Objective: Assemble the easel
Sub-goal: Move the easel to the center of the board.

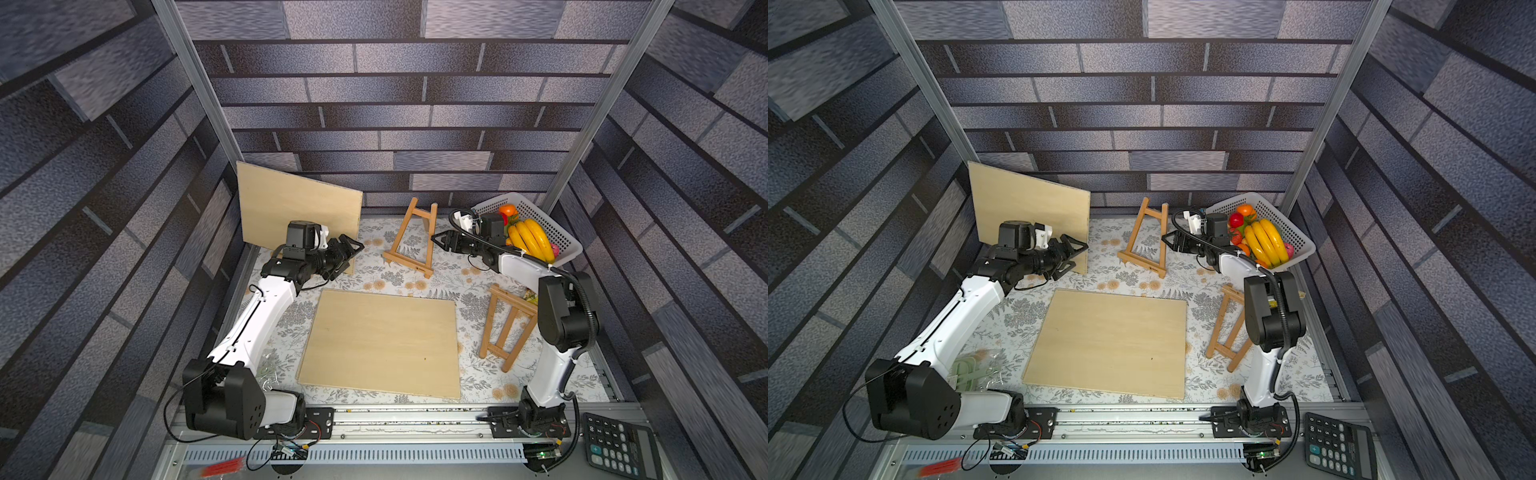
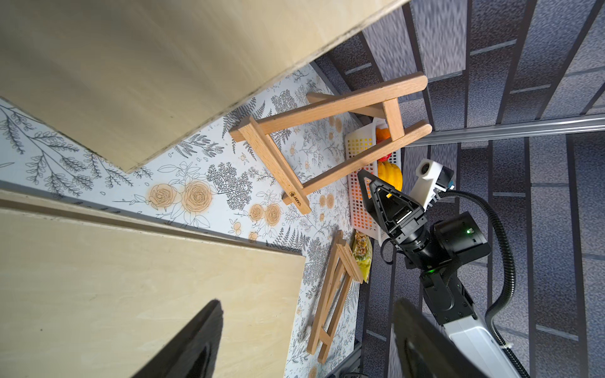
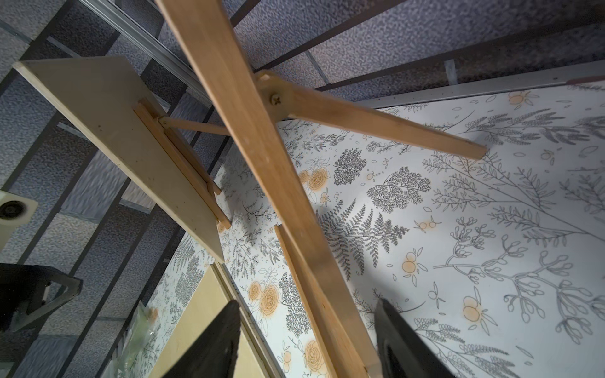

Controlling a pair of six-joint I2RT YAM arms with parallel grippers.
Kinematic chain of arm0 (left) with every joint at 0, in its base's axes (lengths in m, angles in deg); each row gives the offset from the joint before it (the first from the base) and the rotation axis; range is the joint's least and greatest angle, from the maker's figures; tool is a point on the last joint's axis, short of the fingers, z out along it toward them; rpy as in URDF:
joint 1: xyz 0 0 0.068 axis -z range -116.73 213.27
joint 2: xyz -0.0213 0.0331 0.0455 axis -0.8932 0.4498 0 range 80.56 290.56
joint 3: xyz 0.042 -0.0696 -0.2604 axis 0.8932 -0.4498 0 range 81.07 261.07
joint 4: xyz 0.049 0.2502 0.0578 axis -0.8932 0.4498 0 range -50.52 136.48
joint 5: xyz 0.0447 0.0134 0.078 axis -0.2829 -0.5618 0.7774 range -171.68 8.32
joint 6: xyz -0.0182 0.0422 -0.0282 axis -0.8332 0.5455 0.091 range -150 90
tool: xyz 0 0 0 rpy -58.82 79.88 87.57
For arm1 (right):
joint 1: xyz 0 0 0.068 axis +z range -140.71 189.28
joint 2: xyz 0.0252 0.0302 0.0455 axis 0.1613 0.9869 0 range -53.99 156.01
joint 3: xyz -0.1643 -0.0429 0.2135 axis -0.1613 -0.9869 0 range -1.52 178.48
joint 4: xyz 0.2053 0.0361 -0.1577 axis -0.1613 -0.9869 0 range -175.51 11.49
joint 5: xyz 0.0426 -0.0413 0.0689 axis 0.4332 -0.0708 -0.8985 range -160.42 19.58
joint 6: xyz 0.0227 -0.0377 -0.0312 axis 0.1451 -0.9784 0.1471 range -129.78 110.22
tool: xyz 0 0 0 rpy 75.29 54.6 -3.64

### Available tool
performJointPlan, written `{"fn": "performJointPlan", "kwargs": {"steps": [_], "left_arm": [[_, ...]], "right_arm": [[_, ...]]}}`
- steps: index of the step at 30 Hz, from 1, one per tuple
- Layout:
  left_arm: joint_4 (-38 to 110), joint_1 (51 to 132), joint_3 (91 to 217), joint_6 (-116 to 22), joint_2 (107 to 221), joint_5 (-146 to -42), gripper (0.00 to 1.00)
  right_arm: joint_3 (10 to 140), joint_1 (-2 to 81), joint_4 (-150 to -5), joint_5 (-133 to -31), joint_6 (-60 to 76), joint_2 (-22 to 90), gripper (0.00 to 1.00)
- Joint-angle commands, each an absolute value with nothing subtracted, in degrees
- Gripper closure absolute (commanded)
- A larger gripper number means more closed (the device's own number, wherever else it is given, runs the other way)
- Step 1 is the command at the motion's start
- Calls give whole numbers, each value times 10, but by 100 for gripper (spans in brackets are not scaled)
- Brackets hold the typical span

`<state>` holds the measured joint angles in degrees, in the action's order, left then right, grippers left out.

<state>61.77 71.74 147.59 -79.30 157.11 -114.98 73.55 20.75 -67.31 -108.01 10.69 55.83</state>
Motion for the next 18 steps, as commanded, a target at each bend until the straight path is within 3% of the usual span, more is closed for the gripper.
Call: {"fn": "performJointPlan", "kwargs": {"steps": [1,9,14,18], "left_arm": [[627,710,1469,-775,1564,-1165,16],[640,695,1476,-764,1578,-1174,16],[643,689,1468,-758,1583,-1175,17],[650,685,1459,-751,1588,-1176,17]], "right_arm": [[764,206,-645,-1090,105,587,45],[779,212,-603,-1122,124,637,46],[784,214,-584,-1145,128,658,63],[779,215,-548,-1149,131,671,64]]}}
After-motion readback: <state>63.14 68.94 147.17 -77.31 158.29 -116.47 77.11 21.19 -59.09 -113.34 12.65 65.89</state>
